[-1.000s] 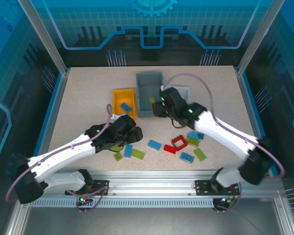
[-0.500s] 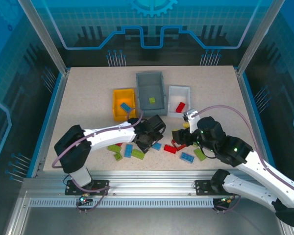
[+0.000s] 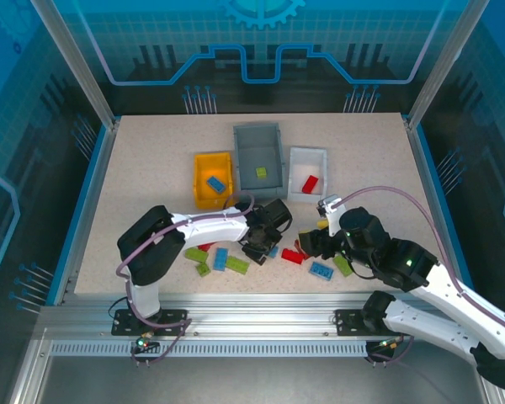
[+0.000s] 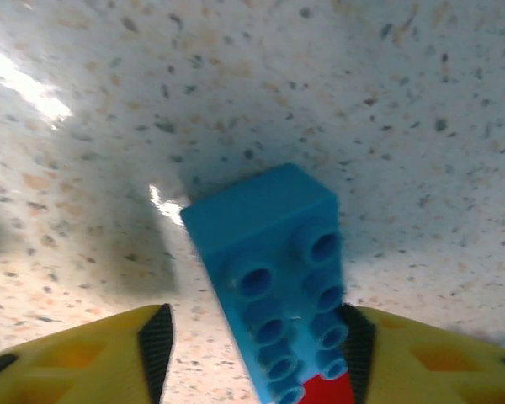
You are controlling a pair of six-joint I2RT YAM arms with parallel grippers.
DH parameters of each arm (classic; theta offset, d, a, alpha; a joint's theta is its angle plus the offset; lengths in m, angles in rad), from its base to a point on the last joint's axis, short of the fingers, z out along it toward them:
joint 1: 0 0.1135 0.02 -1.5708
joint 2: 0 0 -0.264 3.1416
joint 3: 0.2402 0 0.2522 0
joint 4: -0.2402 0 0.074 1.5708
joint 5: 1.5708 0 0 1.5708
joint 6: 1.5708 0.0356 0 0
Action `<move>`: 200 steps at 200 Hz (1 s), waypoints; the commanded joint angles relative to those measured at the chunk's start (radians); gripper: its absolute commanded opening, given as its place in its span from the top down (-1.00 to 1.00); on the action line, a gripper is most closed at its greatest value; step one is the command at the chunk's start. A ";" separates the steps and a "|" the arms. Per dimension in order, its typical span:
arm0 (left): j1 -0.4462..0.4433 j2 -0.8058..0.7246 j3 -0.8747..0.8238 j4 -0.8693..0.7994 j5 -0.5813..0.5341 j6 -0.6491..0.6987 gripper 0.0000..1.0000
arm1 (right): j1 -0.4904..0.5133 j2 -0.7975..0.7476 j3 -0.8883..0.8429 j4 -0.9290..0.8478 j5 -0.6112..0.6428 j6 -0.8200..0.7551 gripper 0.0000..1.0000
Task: Sort the legos into containers by color
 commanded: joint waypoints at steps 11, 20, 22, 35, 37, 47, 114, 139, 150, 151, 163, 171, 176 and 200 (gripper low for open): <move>0.015 0.025 -0.020 0.017 -0.008 -0.021 0.31 | 0.021 -0.006 -0.014 -0.007 0.023 0.031 -0.21; 0.015 0.008 -0.026 0.012 -0.026 -0.017 0.41 | 0.023 -0.006 -0.018 -0.005 0.024 0.036 -0.21; 0.015 0.004 -0.028 0.011 -0.032 -0.015 0.42 | 0.023 -0.006 -0.019 -0.004 0.024 0.038 -0.21; 0.016 -0.034 -0.036 -0.007 -0.073 0.005 0.48 | 0.026 -0.006 -0.022 0.003 0.023 0.044 -0.21; 0.017 -0.041 -0.035 -0.014 -0.081 0.010 0.49 | 0.025 -0.005 -0.024 0.005 0.023 0.044 -0.21; 0.017 -0.084 -0.033 -0.041 -0.129 0.035 0.57 | 0.028 -0.002 -0.026 0.010 0.020 0.045 -0.21; 0.241 -0.348 0.026 -0.209 -0.328 0.488 0.69 | 0.043 0.112 -0.032 0.146 -0.019 0.044 -0.20; 0.392 -0.343 0.094 -0.175 -0.310 0.766 0.66 | 0.043 0.165 -0.020 0.218 -0.009 0.053 -0.19; 0.445 -0.313 0.135 -0.171 -0.309 0.865 0.64 | 0.042 0.191 -0.013 0.246 0.010 0.068 -0.18; 0.451 -0.309 0.139 -0.174 -0.310 0.873 0.64 | 0.042 0.194 -0.013 0.249 0.012 0.071 -0.18; 0.496 -0.254 0.193 -0.200 -0.310 0.950 0.64 | 0.042 0.226 -0.005 0.280 0.021 0.087 -0.18; 0.517 -0.214 0.223 -0.201 -0.299 0.992 0.63 | 0.042 0.247 0.003 0.299 0.020 0.091 -0.18; 0.526 -0.191 0.238 -0.201 -0.293 1.011 0.62 | 0.042 0.260 0.008 0.307 0.019 0.096 -0.18; 0.537 -0.086 0.308 -0.195 -0.305 1.087 0.56 | 0.042 0.306 0.029 0.320 0.025 0.110 -0.17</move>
